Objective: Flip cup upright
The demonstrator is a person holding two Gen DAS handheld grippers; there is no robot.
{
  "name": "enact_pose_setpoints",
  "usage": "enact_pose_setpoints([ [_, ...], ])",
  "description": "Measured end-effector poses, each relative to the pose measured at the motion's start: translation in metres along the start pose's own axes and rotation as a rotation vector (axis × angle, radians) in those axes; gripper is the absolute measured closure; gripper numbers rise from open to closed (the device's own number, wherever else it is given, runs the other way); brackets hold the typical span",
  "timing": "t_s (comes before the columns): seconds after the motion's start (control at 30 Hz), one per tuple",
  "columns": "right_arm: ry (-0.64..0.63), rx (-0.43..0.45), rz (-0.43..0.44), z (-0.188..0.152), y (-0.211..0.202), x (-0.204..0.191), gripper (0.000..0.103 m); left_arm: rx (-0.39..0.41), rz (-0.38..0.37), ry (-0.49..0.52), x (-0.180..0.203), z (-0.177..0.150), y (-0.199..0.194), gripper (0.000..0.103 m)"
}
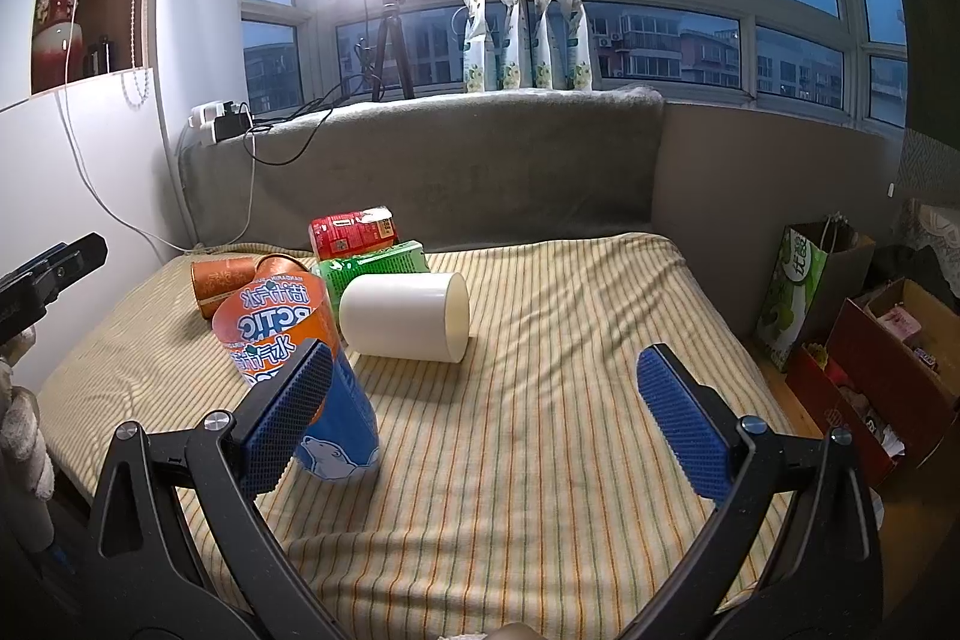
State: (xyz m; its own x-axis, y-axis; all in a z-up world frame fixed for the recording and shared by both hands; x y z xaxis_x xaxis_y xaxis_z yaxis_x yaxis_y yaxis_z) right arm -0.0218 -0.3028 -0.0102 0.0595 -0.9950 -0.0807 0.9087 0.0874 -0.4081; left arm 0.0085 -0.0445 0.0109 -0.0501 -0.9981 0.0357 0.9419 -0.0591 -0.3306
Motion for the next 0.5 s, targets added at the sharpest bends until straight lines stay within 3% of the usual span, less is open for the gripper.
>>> enact_pose_setpoints([
  [0.5,0.005,-0.011,-0.005,-0.0053,0.0045,0.0010,0.000,0.001,-0.002,0.010,0.0016,-0.0006,0.0001,0.020],
])
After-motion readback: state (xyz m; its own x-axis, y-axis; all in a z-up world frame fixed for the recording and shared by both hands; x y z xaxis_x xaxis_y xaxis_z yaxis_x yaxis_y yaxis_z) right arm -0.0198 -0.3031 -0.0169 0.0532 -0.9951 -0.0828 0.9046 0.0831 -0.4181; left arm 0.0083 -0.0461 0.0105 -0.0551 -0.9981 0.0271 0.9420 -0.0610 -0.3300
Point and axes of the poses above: each gripper's, at about its wrist camera, not at the fingertips, and y roughly the way its jaws point, x to its right, z to its top, the point moved 2 cm from there along y, roughly the way its jaws point, and after that the axes turned 4 degrees about z, right-handed, at the moved point
